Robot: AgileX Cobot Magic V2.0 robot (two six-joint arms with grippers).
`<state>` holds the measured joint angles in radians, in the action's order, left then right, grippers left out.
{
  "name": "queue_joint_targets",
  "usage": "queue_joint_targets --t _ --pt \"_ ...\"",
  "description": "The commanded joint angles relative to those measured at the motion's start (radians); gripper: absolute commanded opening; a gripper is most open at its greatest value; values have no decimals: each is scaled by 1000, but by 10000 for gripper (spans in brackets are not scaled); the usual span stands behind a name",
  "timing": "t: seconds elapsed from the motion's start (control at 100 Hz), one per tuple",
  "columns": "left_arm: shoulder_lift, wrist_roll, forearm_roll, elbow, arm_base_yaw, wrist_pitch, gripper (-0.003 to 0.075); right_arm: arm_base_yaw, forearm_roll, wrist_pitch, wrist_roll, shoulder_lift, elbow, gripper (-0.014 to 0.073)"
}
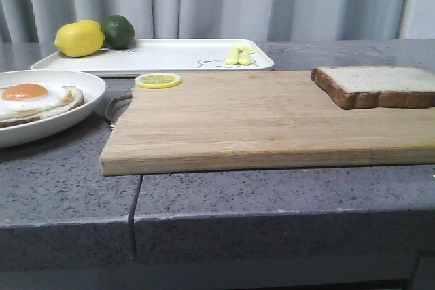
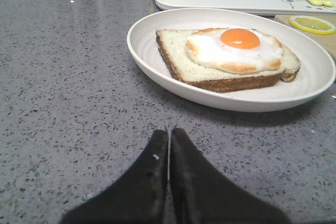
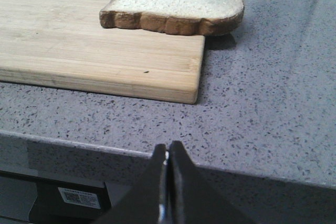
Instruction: Place bread and move sandwich to tray
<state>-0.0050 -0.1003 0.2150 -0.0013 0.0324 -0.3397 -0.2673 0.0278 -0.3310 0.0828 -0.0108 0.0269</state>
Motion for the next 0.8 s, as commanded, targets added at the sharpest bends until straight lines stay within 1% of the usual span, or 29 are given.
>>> queue_joint_targets --t 0.0,0.6,0.65,0.74,0.79 --pt "-32 8 13 15 -2 43 -20 -1 11 66 -6 -20 3 -67" --pt "-32 7 6 15 -2 46 -20 -1 12 66 -6 -20 3 -67" --pt "-32 5 -22 15 -2 65 -20 -1 13 66 -6 -20 3 -67" --pt "-32 5 -24 15 -2 116 -20 -1 13 77 -6 -20 3 -67" --pt "-32 5 -8 15 -2 167 -20 -1 13 115 -6 -20 3 -67"
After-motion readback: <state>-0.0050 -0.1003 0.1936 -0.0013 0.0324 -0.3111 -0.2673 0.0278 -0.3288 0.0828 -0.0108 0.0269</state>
